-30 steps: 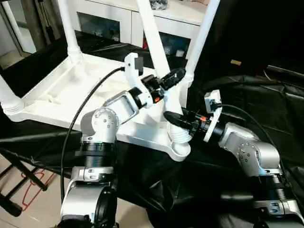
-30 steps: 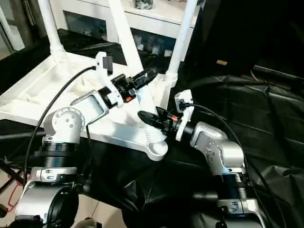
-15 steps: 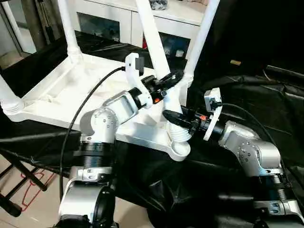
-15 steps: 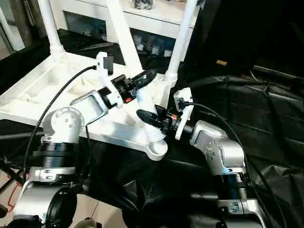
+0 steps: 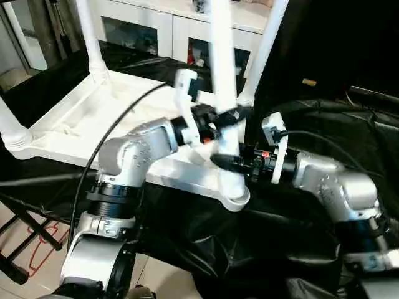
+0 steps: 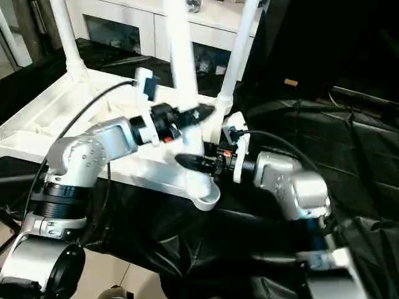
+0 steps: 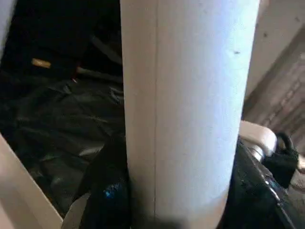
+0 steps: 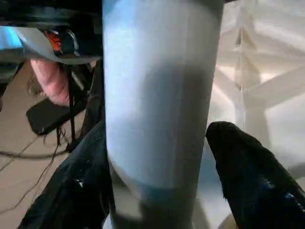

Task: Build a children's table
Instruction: Pick table leg

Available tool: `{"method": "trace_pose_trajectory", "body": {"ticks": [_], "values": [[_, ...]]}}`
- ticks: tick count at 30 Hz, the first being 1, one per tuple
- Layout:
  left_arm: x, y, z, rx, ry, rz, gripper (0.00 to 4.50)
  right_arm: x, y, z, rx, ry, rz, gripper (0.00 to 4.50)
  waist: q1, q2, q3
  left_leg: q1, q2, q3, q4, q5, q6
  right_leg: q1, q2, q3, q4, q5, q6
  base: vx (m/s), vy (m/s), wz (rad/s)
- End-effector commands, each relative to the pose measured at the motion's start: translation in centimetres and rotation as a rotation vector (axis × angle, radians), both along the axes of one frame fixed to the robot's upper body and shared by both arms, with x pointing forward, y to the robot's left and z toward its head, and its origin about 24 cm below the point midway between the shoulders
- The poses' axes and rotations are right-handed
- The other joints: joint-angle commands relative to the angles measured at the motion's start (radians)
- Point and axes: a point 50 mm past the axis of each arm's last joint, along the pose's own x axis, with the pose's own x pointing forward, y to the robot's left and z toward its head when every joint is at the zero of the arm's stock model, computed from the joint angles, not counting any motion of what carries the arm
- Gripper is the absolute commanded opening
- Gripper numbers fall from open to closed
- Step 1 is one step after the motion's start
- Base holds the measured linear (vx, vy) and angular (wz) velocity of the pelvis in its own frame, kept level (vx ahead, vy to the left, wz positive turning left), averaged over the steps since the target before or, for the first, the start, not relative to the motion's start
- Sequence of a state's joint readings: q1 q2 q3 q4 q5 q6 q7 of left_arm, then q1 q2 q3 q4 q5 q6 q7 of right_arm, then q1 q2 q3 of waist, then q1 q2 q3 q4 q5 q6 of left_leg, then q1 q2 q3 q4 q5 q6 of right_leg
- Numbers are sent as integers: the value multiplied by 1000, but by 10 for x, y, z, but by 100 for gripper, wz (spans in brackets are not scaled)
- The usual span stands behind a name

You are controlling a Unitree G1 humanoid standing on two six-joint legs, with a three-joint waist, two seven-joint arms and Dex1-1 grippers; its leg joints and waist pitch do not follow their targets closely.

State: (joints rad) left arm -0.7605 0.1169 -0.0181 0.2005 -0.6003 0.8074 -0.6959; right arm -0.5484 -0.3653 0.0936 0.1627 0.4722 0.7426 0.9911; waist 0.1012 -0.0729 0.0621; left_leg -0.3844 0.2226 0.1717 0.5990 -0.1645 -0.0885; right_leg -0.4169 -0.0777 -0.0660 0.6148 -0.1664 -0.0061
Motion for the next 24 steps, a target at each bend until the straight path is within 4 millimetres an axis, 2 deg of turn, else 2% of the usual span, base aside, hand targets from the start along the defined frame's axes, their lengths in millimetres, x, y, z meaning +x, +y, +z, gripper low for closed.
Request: {"method": "trace_pose_trajectory", "body": {"ticks": [1,5,14,20,24], "values": [[-7,-13,15,15,-68,-106,186,4,-8,-2,-57,26,-43,323,1,-2,-76,16,3,9,-66,-130,-12,62,-48,37,-65,-191,-155,0,0,0],[-9,-14,13,32,-73,-127,186,1,-5,-5,-80,50,-16,323,2,-2,-78,17,3,10,-65,-119,-13,63,-48,36,-61,-154,-170,0,0,0],[-11,-15,13,44,-83,-167,186,-2,-4,-4,-74,74,15,323,3,-2,-78,17,3,10,-64,-130,-18,64,-49,36,-62,-169,-171,0,0,0],[-14,-16,12,45,-82,-199,186,-4,-4,-7,-70,98,22,252,3,-1,-79,16,3,10,-64,-126,-18,65,-49,36,-61,-164,-172,0,0,0],[-15,-17,12,42,-81,-212,186,-7,-4,-9,-69,110,35,234,4,-1,-80,16,3,10,-63,-120,-16,65,-49,37,-59,-149,-177,0,0,0]]}}
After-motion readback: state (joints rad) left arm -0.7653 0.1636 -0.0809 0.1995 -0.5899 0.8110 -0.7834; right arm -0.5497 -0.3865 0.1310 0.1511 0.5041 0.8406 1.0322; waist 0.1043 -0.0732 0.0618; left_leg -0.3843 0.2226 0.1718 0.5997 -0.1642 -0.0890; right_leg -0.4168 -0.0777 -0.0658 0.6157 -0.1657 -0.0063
